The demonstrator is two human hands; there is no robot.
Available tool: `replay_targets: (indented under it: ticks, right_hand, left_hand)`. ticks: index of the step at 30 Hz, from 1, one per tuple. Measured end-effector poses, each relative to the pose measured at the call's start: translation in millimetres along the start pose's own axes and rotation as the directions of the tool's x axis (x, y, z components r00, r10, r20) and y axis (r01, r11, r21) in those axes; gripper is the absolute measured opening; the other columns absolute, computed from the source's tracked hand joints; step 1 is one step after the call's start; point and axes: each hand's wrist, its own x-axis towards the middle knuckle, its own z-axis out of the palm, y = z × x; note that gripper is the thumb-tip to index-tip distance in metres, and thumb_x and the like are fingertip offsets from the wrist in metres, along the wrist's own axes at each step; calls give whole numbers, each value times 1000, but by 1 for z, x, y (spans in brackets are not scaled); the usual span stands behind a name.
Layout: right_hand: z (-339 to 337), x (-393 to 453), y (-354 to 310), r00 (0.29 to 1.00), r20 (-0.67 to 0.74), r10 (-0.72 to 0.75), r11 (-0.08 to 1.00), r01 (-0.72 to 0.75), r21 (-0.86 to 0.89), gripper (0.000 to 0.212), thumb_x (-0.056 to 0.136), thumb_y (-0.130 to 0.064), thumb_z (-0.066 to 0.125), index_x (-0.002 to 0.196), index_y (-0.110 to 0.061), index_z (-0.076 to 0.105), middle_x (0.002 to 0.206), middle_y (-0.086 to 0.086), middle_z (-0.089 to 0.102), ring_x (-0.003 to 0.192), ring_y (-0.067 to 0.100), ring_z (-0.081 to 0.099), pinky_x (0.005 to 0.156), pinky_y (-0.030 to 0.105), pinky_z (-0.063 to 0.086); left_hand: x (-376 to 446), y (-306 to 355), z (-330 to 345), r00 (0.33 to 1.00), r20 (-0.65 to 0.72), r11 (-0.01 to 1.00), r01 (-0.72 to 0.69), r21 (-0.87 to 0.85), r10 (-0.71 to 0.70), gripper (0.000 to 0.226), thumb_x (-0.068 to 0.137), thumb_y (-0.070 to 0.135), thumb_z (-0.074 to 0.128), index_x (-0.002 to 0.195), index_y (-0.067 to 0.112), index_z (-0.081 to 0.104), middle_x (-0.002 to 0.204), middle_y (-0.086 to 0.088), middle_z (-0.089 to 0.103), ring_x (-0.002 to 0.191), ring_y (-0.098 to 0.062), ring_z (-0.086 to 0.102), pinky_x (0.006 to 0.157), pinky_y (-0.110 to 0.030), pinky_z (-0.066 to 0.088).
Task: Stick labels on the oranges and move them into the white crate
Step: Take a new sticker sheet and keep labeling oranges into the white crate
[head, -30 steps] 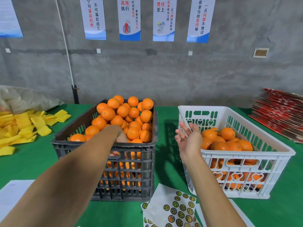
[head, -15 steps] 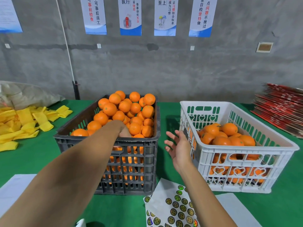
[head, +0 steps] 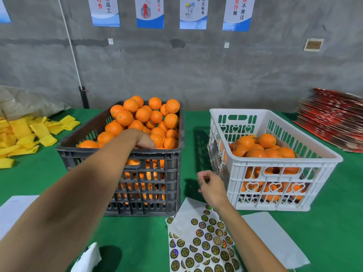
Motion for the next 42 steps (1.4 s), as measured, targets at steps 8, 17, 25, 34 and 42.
replay_targets:
  ticks: [8, 17, 25, 34, 42]
  right_hand:
    - [-12, -38, 51, 876, 480, -44, 931, 209, -298, 39, 85, -50, 78, 117, -28, 73, 126, -10, 59, 118, 9, 58, 106, 28, 46]
    - [-3, -55, 99, 885, 373, -280, 901, 376, -215, 39, 87, -57, 71, 122, -37, 74, 125, -29, 54, 125, -8, 43, 110, 13, 30]
    - [-2, -53, 96, 843, 383, -377, 761, 517, -391, 61, 86, -78, 54, 129, -37, 69, 127, -29, 55, 118, -11, 43, 107, 6, 23]
    - [2, -56, 94, 811, 373, -451, 731, 575, -367, 44, 96, -57, 59, 126, -28, 73, 124, -21, 60, 118, -4, 49, 110, 17, 33]
    - [9, -52, 101, 903, 262, -339, 913, 384, -140, 15, 96, -36, 69, 104, -31, 81, 109, -25, 65, 114, 2, 57, 104, 29, 44]
  left_hand:
    - [-22, 12, -5, 946, -325, 982, -75, -174, 14, 55, 69, 49, 85, 99, 11, 61, 102, -8, 66, 87, -27, 66, 71, -40, 62]
    - [-46, 20, 15, 986, -161, 997, 53, 48, -45, 81, 72, 43, 64, 145, 11, 45, 133, -11, 60, 107, -35, 64, 94, -50, 55]
    - [-39, 20, 18, 968, -250, 1000, 0, -8, -2, 66, 90, 38, 62, 145, 7, 45, 146, -14, 50, 96, -28, 52, 78, -39, 45]
    - [-44, 21, 21, 965, -262, 995, -26, -98, -1, 74, 86, 41, 71, 147, 7, 43, 136, -13, 54, 88, -26, 54, 63, -34, 43]
    - [-49, 20, 21, 965, -258, 987, -2, -159, -40, 77, 82, 40, 74, 144, 7, 44, 115, -7, 50, 77, -21, 53, 56, -31, 42]
